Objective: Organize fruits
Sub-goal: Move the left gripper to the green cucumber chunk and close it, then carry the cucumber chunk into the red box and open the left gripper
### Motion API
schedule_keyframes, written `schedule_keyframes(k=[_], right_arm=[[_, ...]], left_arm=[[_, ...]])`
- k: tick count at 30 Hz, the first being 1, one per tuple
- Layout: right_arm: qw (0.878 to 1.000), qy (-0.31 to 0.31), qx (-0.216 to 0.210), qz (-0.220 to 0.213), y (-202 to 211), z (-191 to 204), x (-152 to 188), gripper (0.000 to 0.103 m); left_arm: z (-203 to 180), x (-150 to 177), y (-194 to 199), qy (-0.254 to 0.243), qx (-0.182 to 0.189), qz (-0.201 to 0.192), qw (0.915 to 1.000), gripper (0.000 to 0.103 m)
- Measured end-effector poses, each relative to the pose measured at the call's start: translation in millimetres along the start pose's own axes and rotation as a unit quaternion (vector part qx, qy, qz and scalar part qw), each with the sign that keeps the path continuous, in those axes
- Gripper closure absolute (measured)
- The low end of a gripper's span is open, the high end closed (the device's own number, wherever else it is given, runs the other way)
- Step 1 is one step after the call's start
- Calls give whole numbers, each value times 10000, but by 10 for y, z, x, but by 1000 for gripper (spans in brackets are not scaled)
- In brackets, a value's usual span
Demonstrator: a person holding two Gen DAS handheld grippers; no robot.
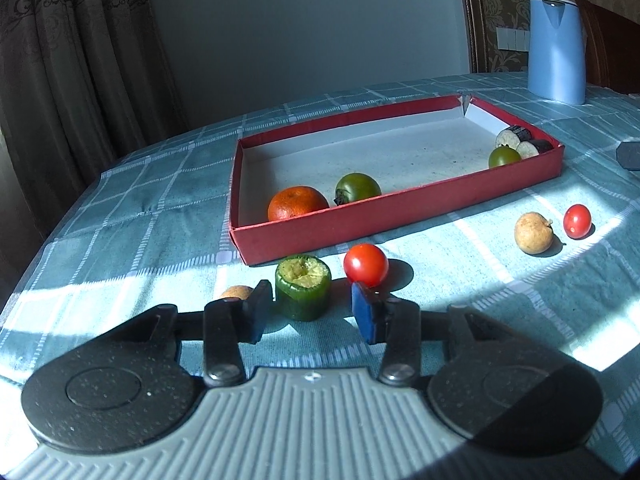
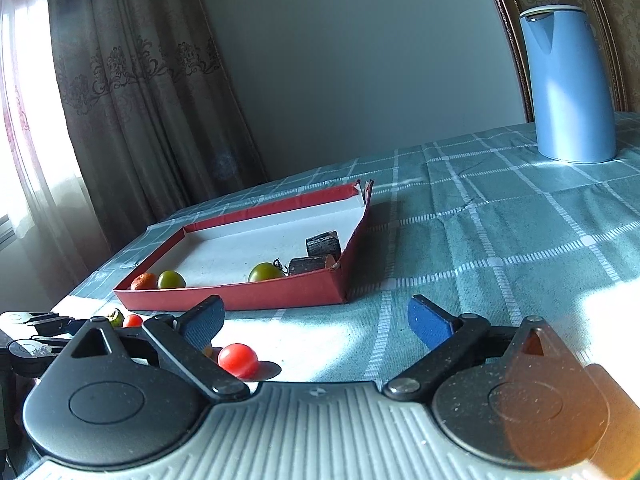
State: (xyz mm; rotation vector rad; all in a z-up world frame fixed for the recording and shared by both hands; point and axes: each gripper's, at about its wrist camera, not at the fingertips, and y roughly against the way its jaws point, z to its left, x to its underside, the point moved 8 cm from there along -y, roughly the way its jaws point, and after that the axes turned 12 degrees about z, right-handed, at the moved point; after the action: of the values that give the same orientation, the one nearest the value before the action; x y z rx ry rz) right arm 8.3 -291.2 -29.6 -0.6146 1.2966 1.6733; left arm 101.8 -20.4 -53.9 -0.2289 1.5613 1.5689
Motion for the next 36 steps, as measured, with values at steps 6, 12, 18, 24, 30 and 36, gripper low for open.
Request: schedule_keyframes(k=[6, 12, 18, 24, 30, 36], right_arm=[[10000, -24, 15, 37, -16, -8, 0, 4], [10000, -30, 23, 57, -18, -15, 6, 4], [9999, -84, 23, 51, -20, -30, 5, 4], [9999, -82, 35, 66, -22, -29, 8, 4], [9999, -46, 71, 107, -37, -18, 9, 4], [9999, -55, 66, 117, -41, -14, 6, 4]], left_arm=[[23, -88, -104, 68, 28, 92, 9999, 70], [23, -79, -84, 63, -45, 28, 10000, 75], [-17, -60, -6, 39, -51, -105, 9999, 75], [-31, -63, 91, 200, -48, -260, 9995, 75], [-115, -241, 193, 401, -129, -553, 9976, 75], [-84, -582, 74, 861, -188, -650, 9940, 75]])
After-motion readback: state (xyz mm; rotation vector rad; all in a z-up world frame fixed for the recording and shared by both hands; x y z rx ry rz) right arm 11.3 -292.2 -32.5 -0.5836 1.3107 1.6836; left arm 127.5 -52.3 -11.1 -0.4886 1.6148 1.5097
